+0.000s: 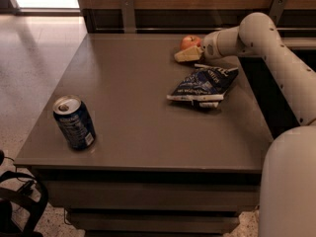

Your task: Move apple near pepsi can

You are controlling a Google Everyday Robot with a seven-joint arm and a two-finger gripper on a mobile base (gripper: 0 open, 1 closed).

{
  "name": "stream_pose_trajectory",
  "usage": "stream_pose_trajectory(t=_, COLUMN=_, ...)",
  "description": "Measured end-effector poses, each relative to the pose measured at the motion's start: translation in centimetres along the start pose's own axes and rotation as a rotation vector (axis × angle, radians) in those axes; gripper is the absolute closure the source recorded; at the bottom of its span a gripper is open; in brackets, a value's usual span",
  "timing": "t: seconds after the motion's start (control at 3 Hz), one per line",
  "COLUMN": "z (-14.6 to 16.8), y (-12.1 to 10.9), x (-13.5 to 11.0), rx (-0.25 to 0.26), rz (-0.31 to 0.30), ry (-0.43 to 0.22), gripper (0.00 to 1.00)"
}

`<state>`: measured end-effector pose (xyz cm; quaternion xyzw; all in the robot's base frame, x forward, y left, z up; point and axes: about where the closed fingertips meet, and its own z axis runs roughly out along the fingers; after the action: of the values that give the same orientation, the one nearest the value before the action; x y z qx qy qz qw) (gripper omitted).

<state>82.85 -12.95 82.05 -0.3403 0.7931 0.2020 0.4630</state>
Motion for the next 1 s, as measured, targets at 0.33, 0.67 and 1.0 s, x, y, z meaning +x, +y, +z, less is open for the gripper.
stream_pose_trajectory(t=0.33, z=0.31, y=0.18, x=0.07, rx=-0.005, rz=0.000, ry=0.002, gripper=0.88)
stream_pose_trajectory(t=0.67, z=0.49, y=0.28, x=0.11, rx=-0.007, rz=0.001, ry=0.003, gripper=1.00)
stream_pose_trajectory(t=1.0, z=0.42, y=0.29, x=-0.02, rx=-0.008, rz=0.001, ry=0.003, gripper=1.00)
